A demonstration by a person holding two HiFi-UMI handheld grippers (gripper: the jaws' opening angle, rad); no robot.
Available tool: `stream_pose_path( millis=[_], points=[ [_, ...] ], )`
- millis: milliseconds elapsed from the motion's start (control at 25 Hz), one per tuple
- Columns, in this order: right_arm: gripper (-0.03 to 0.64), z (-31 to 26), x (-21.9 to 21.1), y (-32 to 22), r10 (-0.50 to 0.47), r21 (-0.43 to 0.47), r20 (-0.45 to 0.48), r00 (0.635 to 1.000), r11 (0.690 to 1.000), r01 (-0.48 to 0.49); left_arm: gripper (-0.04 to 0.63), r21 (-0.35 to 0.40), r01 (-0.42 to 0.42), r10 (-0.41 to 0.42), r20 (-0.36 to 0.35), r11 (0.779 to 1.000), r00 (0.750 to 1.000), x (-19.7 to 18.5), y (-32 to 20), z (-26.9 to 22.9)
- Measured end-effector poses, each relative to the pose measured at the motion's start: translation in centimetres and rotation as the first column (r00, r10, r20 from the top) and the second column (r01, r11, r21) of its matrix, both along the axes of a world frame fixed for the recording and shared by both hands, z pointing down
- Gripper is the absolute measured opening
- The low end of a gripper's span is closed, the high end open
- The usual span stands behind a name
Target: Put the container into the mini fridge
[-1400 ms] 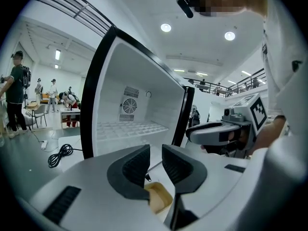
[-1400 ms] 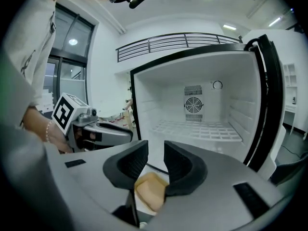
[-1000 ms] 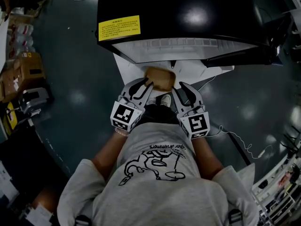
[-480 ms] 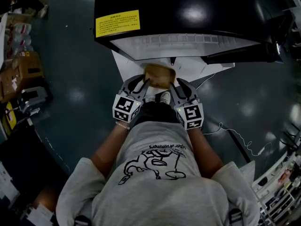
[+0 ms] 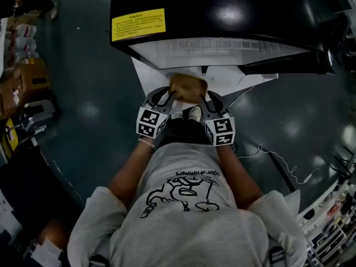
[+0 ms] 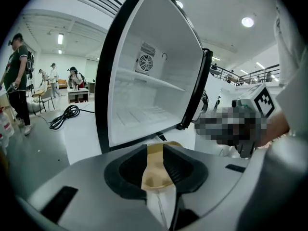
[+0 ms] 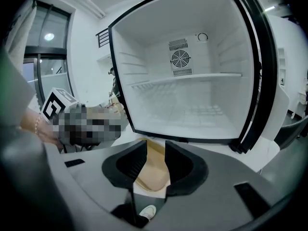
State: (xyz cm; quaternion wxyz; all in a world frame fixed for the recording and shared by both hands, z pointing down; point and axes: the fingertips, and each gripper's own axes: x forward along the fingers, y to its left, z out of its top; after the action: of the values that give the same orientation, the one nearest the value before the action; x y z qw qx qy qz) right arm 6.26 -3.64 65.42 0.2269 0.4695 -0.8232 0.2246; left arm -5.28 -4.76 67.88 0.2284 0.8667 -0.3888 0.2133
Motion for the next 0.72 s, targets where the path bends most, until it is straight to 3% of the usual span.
stream_pose_path(
  millis=[720],
  points=[
    [0.112, 6.0, 2.1, 0.6, 0.040, -0.113, -0.019, 0.999, 0.993, -0.042, 0.109, -0.085, 0.051, -0.047, 0.057, 0.995, 0.997, -0.8, -0.2, 5.1]
  ],
)
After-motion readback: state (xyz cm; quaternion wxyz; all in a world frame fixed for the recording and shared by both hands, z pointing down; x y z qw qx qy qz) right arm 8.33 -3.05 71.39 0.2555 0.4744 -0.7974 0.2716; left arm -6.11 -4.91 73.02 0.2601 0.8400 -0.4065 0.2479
